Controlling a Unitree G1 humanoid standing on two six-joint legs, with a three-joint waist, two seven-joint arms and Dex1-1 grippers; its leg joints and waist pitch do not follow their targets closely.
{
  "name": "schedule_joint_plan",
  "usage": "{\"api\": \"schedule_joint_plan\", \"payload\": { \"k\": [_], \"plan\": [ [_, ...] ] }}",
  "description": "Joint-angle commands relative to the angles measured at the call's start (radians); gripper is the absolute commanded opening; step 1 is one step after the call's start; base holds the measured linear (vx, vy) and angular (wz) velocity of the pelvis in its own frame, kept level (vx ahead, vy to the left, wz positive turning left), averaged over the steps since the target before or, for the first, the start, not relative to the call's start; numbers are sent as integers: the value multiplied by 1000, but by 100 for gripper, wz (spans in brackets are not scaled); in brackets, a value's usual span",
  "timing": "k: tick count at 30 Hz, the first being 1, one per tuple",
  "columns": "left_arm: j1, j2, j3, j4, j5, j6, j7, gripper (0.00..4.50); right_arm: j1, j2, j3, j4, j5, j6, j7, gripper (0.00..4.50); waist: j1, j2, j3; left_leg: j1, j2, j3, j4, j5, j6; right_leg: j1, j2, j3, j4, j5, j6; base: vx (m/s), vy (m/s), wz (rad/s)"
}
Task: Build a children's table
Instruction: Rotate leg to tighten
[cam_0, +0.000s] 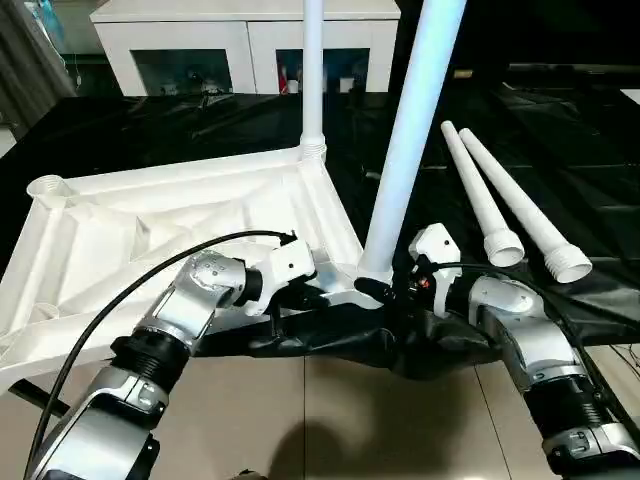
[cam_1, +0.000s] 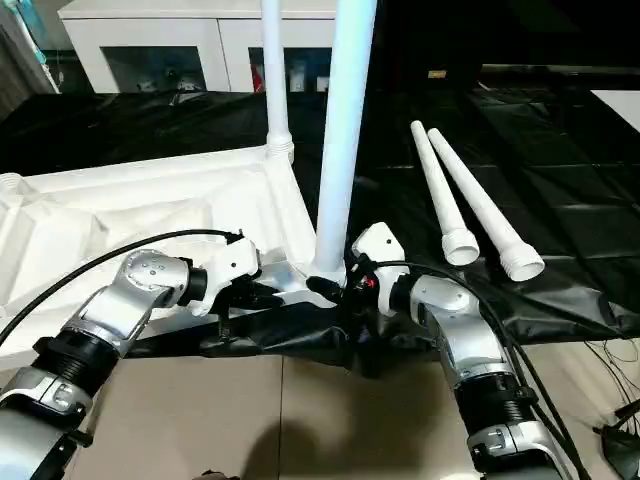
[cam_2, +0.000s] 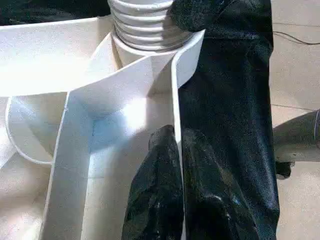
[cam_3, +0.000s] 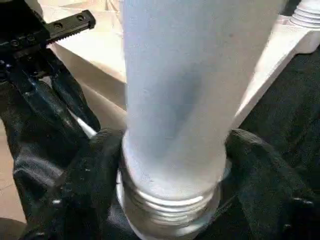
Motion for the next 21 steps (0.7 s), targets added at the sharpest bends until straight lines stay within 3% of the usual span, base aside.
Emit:
{"api": "schedule_joint_plan", "payload": {
  "k": [1,4,21],
  "plan": [
    [-8,0,-11,-45,-10,-20,-27,0,-6,2,-20,23,15,-22,-16,302,2,4,-69,27,20,-2,-52,-91,98,52,-42,31,-46,222,-301,0,0,0],
    [-10,0,-12,-43,-10,-20,-29,0,-7,2,-18,29,13,-30,-12,275,2,2,-69,27,19,-2,-52,-99,90,54,-42,31,-46,216,-302,0,0,0],
    [-18,-9,-5,-15,0,7,1,0,0,30,-25,85,15,-26,-49,269,2,8,-72,26,18,-3,-47,-94,97,53,-41,30,-41,241,-311,0,0,0]
  ]
}}
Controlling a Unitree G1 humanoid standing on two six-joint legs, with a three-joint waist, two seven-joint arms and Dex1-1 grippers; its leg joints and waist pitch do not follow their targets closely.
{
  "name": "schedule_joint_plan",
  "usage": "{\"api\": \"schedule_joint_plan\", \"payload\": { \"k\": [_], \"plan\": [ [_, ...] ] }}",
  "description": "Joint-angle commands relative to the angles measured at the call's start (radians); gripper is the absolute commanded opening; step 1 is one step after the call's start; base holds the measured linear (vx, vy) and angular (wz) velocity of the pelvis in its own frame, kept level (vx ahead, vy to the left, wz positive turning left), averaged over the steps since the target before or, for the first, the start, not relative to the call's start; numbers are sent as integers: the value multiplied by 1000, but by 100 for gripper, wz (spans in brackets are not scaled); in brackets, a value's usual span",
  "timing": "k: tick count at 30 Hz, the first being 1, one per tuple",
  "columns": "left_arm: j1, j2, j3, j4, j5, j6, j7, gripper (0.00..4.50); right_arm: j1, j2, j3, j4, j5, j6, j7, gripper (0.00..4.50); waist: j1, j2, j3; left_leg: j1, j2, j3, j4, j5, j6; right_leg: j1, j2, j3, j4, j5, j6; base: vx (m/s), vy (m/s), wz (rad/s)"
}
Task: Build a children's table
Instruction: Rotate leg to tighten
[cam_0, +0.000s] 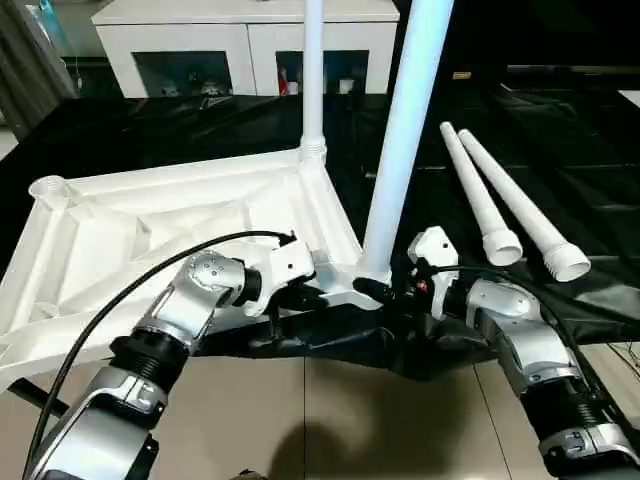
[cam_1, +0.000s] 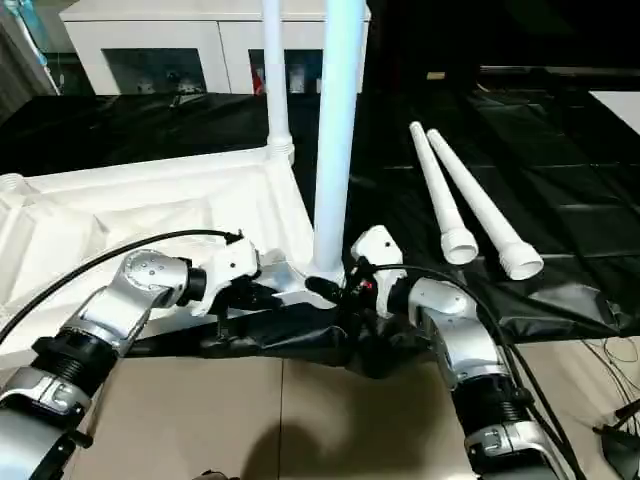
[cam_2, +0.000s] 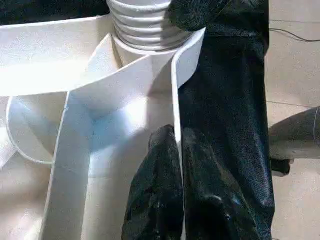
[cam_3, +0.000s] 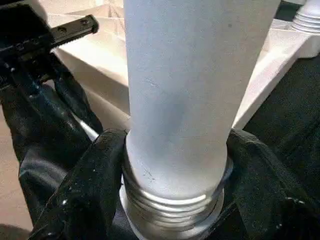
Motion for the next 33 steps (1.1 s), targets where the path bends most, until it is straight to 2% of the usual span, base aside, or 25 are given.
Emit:
{"api": "schedule_joint_plan", "payload": {
  "k": [1,4,5,6,7,8,9,10,11,12,14,15,16,17,19,21,25,26,27,29,31,33],
  "plan": [
    [-22,-16,0,-10,-2,2,11,0,0,11,-20,36,-3,30,-59,269,3,6,-71,26,17,-2,-54,-101,93,53,-41,30,-49,229,-311,0,0,0],
    [-62,-86,35,94,11,54,159,0,-15,94,-55,110,-20,81,-252,269,-3,7,-66,30,16,-1,-59,-148,65,49,-41,31,-57,144,-304,0,0,0],
    [-70,-99,41,114,13,63,187,0,-17,109,-60,120,-21,89,-283,269,-4,9,-62,33,17,-2,-65,-186,41,47,-43,31,-63,79,-300,0,0,0],
    [-79,-114,45,135,15,73,214,0,-22,126,-66,133,-24,96,-318,269,-7,6,-59,33,17,-4,-71,-222,18,50,-43,31,-68,14,-288,0,0,0],
    [-84,-123,48,147,16,78,229,0,-25,136,-69,141,-25,100,-340,269,-7,6,-57,35,16,-3,-73,-238,9,49,-43,33,-71,-15,-281,0,0,0],
    [-100,-146,60,179,13,99,270,0,-34,157,-75,160,-27,109,-379,268,-7,5,-54,38,17,-3,-76,-276,-3,46,-44,36,-79,-63,-269,0,0,0],
    [-141,-203,85,261,11,136,381,0,-63,212,-90,216,-38,123,-496,268,-8,7,-50,41,17,-3,-79,-313,-14,44,-45,37,-84,-119,-258,0,0,0],
    [-146,-210,88,272,10,141,395,0,-69,220,-91,225,-39,123,-510,268,-12,6,-47,42,15,-1,-80,-329,-22,40,-44,40,-86,-144,-256,0,0,0],
    [-160,-229,95,298,9,152,428,0,-81,238,-94,247,-43,125,-544,267,-13,9,-46,48,12,-3,-82,-364,-43,37,-46,40,-93,-210,-242,0,0,0],
    [-186,-272,103,352,10,160,492,0,-119,277,-94,304,-54,128,-611,267,-15,7,-45,48,11,-7,-84,-384,-50,36,-48,41,-100,-259,-221,0,0,0],
    [-194,-285,104,369,11,160,510,0,-132,289,-94,322,-56,130,-628,267,-15,9,-44,48,12,-9,-87,-392,-46,36,-48,40,-104,-274,-212,0,0,0],
    [-213,-314,113,408,10,164,542,0,-168,326,-127,369,-39,129,-684,267,-18,10,-43,48,11,-9,-88,-399,-43,36,-47,42,-108,-271,-204,0,0,0],
    [-213,-314,113,408,10,164,542,0,-168,326,-127,369,-39,129,-684,267,-18,10,-44,49,10,-10,-88,-399,-44,35,-47,41,-106,-270,-205,0,0,0],
    [-228,-330,108,429,23,162,565,0,-206,352,-166,419,-10,132,-726,267,-20,11,-46,48,9,-11,-89,-401,-40,36,-46,40,-107,-267,-202,0,0,0],
    [-238,-336,107,439,28,151,566,0,-228,357,-169,446,-19,119,-740,267,-22,9,-46,48,10,-11,-90,-403,-33,35,-46,40,-110,-268,-199,0,0,0],
    [-248,-337,106,457,32,127,557,0,-243,362,-176,463,-27,96,-748,267,-22,13,-48,46,11,-11,-92,-394,-29,35,-46,40,-109,-254,-197,0,0,0],
    [-244,-325,92,465,44,93,531,0,-248,361,-188,470,-12,78,-735,267,-23,11,-50,45,13,-11,-96,-381,-19,36,-46,38,-111,-223,-202,0,0,0],
    [-243,-322,91,469,46,84,525,0,-252,360,-193,476,-13,75,-734,323,-24,11,-50,44,13,-11,-96,-381,-18,37,-46,38,-111,-222,-204,0,0,0],
    [-241,-316,88,472,50,69,514,0,-255,355,-200,479,-15,67,-726,337,-24,12,-48,45,13,-10,-97,-393,-17,35,-47,38,-113,-234,-204,0,0,0],
    [-240,-313,85,474,52,62,510,0,-258,353,-203,484,-18,62,-727,337,-26,11,-48,43,14,-11,-98,-400,-17,36,-48,38,-112,-242,-204,0,0,0],
    [-240,-308,82,475,56,55,504,0,-261,348,-205,486,-19,54,-721,365,-26,10,-51,42,14,-10,-97,-380,-13,36,-48,39,-112,-222,-209,0,0,0],
    [-229,-287,67,462,67,18,468,0,-250,317,-183,446,-42,28,-688,375,-25,9,-50,41,14,-6,-95,-354,-1,36,-49,40,-111,-202,-215,0,0,0]
  ]
}}
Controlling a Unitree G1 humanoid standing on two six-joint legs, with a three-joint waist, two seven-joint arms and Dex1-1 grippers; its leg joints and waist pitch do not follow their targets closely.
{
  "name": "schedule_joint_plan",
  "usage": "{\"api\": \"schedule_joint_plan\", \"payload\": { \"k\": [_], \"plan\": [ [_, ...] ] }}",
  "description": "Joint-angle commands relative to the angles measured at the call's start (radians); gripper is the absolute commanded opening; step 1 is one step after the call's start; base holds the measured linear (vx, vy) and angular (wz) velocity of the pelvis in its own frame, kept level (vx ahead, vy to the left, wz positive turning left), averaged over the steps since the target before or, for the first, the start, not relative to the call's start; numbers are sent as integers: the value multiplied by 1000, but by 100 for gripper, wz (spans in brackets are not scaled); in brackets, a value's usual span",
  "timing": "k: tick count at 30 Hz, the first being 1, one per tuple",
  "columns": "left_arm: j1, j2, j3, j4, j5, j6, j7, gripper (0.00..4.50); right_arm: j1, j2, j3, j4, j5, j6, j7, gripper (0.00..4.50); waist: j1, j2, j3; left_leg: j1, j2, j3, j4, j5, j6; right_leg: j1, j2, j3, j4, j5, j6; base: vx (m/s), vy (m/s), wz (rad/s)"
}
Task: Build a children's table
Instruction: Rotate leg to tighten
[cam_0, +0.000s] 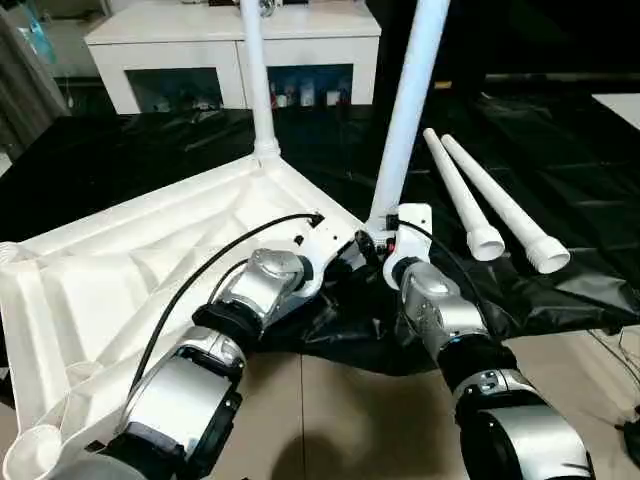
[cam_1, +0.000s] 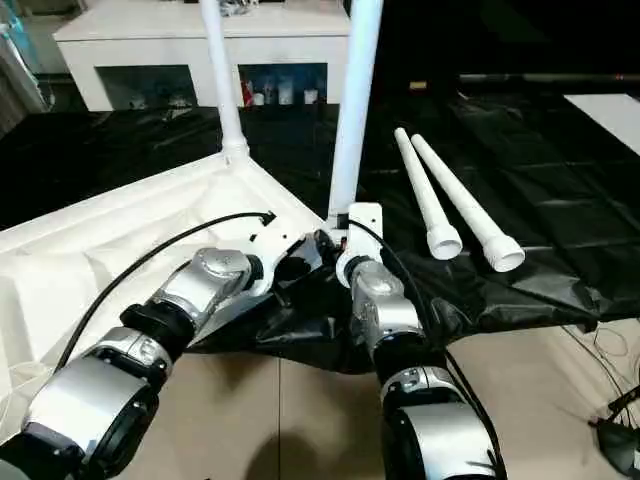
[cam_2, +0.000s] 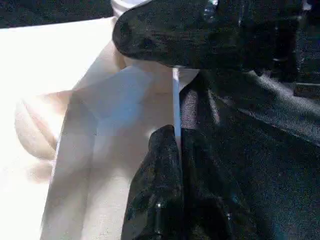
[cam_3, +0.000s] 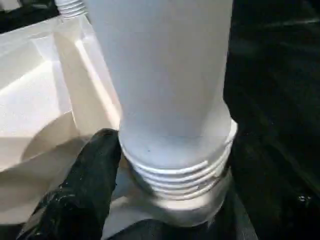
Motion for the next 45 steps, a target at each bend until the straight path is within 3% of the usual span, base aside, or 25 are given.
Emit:
{"api": "schedule_joint_plan", "payload": {
  "k": [1,2,3,4,7,8,9,11,15,18,23,25,30,36,37,45],
  "plan": [
    [10,5,-27,1,25,-39,-21,0,22,0,33,-7,-4,8,38,385,3,-1,-50,13,18,-10,-79,-336,8,22,-50,30,-92,-206,-210,0,0,0],
    [14,11,-33,-5,30,-59,-38,0,29,-10,40,-23,-11,4,45,385,5,-2,-50,14,19,-8,-79,-316,14,20,-50,31,-92,-188,-213,0,0,0],
    [23,26,-37,-21,30,-72,-62,0,52,-35,54,-76,-17,-3,85,411,11,-3,-53,10,20,-6,-74,-264,29,27,-50,31,-86,-127,-217,0,0,0],
    [26,31,-38,-26,32,-79,-70,0,60,-43,58,-95,-18,-5,98,411,11,-3,-53,10,20,-6,-74,-264,29,27,-50,31,-86,-127,-217,0,0,0],
    [39,55,-48,-52,36,-109,-110,0,96,-79,70,-177,-10,-7,164,423,17,-7,-65,2,19,-4,-59,-131,75,34,-49,29,-66,48,-242,0,0,0],
    [50,74,-60,-70,38,-147,-150,0,122,-106,76,-232,1,-7,219,436,21,-6,-67,-2,17,-4,-54,-84,104,35,-47,26,-59,118,-252,0,0,0],
    [55,82,-63,-78,37,-153,-168,0,134,-120,80,-259,7,-6,249,436,27,-7,-67,-2,19,-3,-50,-65,129,34,-47,25,-55,165,-254,0,0,0],
    [73,116,-78,-110,35,-204,-236,0,183,-188,123,-350,16,15,391,445,30,-6,-66,-1,19,-3,-51,-85,139,35,-46,23,-57,158,-258,0,0,0],
    [101,159,-90,-162,19,-242,-346,0,259,-288,167,-472,60,17,591,445,32,0,-65,3,26,-2,-53,-133,131,32,-43,24,-57,125,-263,0,0,0],
    [105,176,-83,-171,11,-251,-364,0,278,-318,161,-502,76,25,639,445,31,0,-63,2,27,0,-54,-154,120,28,-45,24,-57,106,-278,0,0,0],
    [101,196,-79,-165,5,-285,-397,0,282,-333,167,-512,69,23,662,445,30,6,-61,2,25,-2,-57,-188,92,27,-47,25,-62,41,-276,0,0,0],
    [103,205,-84,-176,4,-300,-436,0,281,-331,183,-513,68,27,672,445,30,4,-63,2,25,-2,-56,-169,87,28,-46,25,-59,61,-276,0,0,0],
    [120,213,-94,-229,-21,-294,-517,0,265,-329,208,-486,37,18,673,445,35,5,-67,2,27,-2,-51,-126,100,27,-46,23,-50,131,-289,0,0,0],
    [118,218,-94,-222,-14,-299,-519,0,263,-337,210,-477,43,12,693,445,50,3,-65,5,29,1,-51,-152,92,25,-47,25,-51,96,-281,0,0,0],
    [119,219,-93,-223,-15,-298,-523,0,262,-338,208,-475,48,13,697,419,51,2,-65,4,29,1,-51,-151,91,25,-48,25,-51,95,-279,0,0,0],
    [129,225,-90,-244,-19,-283,-542,0,268,-344,204,-464,52,7,719,359,52,3,-69,1,26,0,-46,-115,102,28,-46,23,-45,136,-280,0,0,0]
  ]
}}
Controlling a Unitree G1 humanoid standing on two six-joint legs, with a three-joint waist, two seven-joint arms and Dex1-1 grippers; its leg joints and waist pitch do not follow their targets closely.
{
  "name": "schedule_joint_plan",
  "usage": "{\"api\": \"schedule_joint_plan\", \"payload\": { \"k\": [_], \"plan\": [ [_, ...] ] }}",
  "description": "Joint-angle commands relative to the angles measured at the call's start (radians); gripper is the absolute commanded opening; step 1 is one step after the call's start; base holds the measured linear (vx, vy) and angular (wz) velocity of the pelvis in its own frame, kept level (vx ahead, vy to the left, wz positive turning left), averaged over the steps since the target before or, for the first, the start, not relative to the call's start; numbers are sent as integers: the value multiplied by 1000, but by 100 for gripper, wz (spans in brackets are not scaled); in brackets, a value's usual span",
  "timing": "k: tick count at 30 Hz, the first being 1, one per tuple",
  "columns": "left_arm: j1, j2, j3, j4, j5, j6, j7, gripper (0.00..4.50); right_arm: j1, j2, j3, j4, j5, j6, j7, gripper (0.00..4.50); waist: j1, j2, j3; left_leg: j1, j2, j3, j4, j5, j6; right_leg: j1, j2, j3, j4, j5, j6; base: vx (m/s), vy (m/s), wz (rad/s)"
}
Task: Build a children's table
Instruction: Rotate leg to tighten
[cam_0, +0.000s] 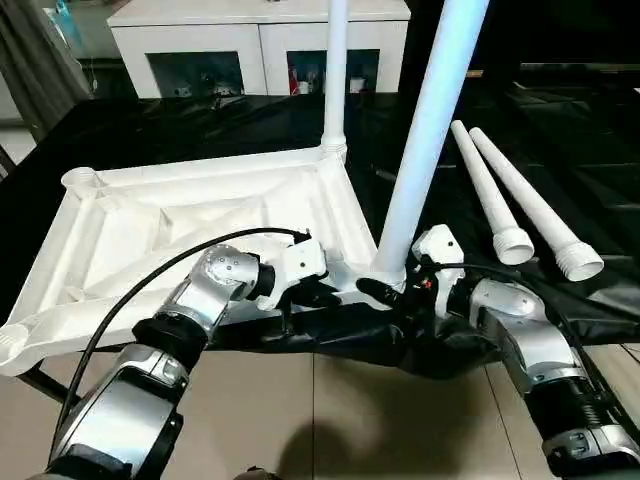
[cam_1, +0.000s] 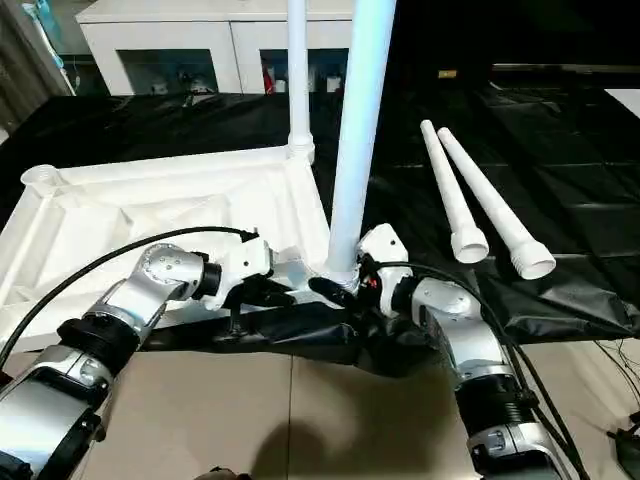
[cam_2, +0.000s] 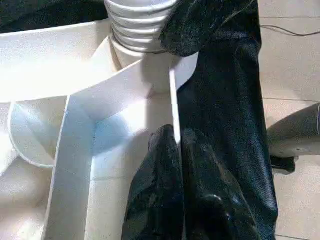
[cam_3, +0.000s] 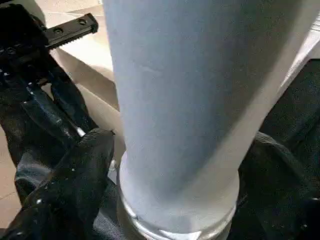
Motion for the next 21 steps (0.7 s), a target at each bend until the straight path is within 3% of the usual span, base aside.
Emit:
{"api": "schedule_joint_plan", "payload": {
  "k": [1,7,9,16,21],
  "plan": [
    [1,8,-5,-44,-4,-12,-22,0,-5,-6,-4,8,14,-11,9,347,-3,-7,-72,28,22,-1,-55,-127,89,45,-45,29,-47,136,-283,0,0,0],
    [4,11,-5,-46,-2,-8,-25,0,-3,-7,-5,14,11,-16,13,311,-3,-8,-72,28,22,-2,-56,-139,85,46,-45,29,-48,121,-284,0,0,0],
    [4,12,-5,-47,-2,-7,-26,0,-4,-6,-6,17,10,-16,14,280,-3,-7,-73,28,22,-2,-55,-134,87,46,-44,29,-47,123,-284,0,0,0],
    [1,4,7,-33,0,20,13,0,-12,22,-22,51,4,2,-45,269,-4,-7,-73,28,22,-1,-54,-130,92,45,-44,28,-46,122,-287,0,0,0],
    [-29,-28,30,32,16,62,131,0,-24,72,-54,83,-1,27,-167,269,-11,-5,-65,32,22,-2,-63,-196,49,42,-45,31,-58,6,-273,0,0,0]
  ]
}}
